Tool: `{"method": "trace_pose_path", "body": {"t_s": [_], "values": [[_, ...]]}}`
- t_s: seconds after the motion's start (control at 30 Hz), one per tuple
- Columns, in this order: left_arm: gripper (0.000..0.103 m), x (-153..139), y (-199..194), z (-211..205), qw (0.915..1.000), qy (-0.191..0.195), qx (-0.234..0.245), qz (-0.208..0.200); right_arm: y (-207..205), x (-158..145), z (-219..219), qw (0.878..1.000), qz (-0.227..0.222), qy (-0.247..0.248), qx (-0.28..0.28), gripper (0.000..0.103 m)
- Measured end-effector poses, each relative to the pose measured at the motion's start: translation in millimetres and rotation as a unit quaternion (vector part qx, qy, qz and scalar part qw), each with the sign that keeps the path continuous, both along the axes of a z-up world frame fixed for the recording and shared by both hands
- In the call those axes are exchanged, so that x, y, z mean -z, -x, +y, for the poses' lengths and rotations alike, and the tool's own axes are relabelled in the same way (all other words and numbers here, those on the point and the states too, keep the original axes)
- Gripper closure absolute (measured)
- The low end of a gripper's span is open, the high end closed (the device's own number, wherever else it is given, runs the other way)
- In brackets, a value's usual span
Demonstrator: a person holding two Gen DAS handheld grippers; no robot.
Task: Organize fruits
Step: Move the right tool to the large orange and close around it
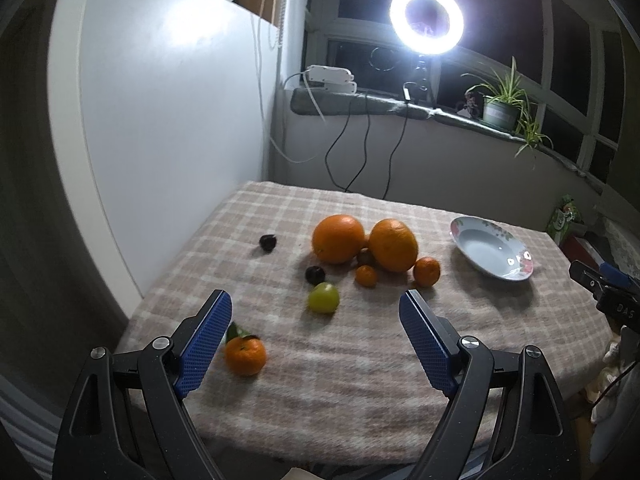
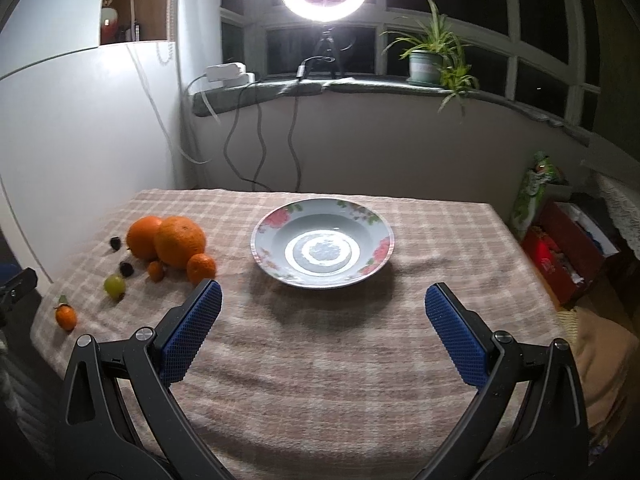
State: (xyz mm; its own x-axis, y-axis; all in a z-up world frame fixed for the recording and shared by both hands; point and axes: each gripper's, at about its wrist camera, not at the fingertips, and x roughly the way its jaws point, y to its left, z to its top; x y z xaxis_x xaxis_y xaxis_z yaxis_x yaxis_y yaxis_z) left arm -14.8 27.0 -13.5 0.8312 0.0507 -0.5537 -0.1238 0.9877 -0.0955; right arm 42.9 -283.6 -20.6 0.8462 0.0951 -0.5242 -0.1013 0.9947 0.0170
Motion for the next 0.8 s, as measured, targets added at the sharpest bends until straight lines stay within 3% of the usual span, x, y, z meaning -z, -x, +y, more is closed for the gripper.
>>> {"method": "trace_pose_path", "body": {"t_s": [0.37, 0.5, 0.8], "values": [[0.017, 19, 8, 27, 0.9991, 0.021, -0.022, 0.03, -20, -1, 33, 0.994, 0.018, -0.012, -0.106, 0.0], [0.017, 19, 0, 25, 0.9991, 0.03, -0.01, 0.027, -50, -3, 48, 0.982, 0.057, -0.031, -0.18, 0.0], [0.018, 26, -37, 6, 0.9959, 0.069, 0.042, 0.04, -114, 3, 87, 0.961, 0.119, -0.017, -0.25, 0.0]]}}
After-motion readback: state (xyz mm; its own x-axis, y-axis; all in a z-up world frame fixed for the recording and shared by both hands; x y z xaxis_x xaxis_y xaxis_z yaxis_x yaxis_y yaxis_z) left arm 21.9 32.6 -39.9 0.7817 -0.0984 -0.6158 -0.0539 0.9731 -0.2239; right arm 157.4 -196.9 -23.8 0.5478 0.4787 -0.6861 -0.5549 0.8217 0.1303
